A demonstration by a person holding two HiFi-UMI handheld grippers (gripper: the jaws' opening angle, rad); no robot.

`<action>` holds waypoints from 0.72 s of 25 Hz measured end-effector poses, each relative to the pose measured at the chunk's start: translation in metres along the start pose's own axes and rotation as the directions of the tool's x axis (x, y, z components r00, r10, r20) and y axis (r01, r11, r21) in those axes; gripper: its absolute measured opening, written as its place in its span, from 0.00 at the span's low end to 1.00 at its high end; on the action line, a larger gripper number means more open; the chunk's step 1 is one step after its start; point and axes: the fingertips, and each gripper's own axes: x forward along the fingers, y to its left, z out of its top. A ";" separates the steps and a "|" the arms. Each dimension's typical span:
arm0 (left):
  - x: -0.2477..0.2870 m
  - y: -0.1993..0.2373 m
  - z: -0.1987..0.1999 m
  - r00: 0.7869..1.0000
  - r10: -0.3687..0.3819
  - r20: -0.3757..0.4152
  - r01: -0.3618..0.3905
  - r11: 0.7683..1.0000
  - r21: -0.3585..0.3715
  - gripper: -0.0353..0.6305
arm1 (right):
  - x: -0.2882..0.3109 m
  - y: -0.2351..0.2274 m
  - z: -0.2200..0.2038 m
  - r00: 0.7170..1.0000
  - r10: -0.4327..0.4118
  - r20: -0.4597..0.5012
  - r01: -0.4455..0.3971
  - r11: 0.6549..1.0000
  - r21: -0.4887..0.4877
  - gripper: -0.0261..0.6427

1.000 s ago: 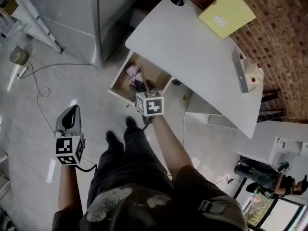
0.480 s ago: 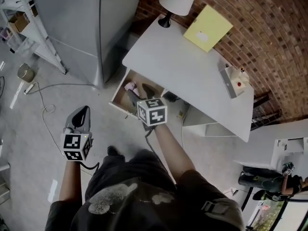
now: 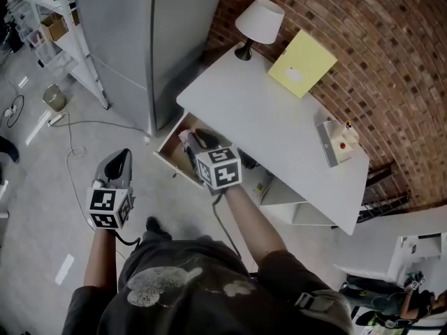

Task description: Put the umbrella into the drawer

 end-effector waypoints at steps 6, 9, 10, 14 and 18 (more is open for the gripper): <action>-0.031 -0.037 -0.001 0.998 0.059 -0.020 -0.059 0.998 -0.014 0.07 | -0.034 -0.001 -0.003 0.998 0.055 0.035 -0.055 0.998 0.006 0.05; -0.050 -0.052 -0.005 0.995 0.097 -0.006 -0.097 0.995 -0.011 0.07 | -0.051 0.008 -0.013 0.995 0.090 0.039 -0.089 0.996 -0.012 0.05; -0.056 -0.055 -0.006 0.993 0.115 0.004 -0.115 0.993 -0.008 0.07 | -0.056 0.011 -0.016 0.994 0.102 0.043 -0.101 0.995 -0.014 0.05; -0.076 -0.079 -0.004 0.986 0.166 0.023 -0.165 0.986 -0.018 0.07 | -0.089 0.016 -0.024 0.988 0.138 0.062 -0.137 0.990 -0.028 0.05; -0.090 -0.114 -0.010 0.981 0.192 0.025 -0.191 0.981 -0.025 0.07 | -0.124 0.011 -0.039 0.985 0.167 0.050 -0.163 0.984 -0.073 0.05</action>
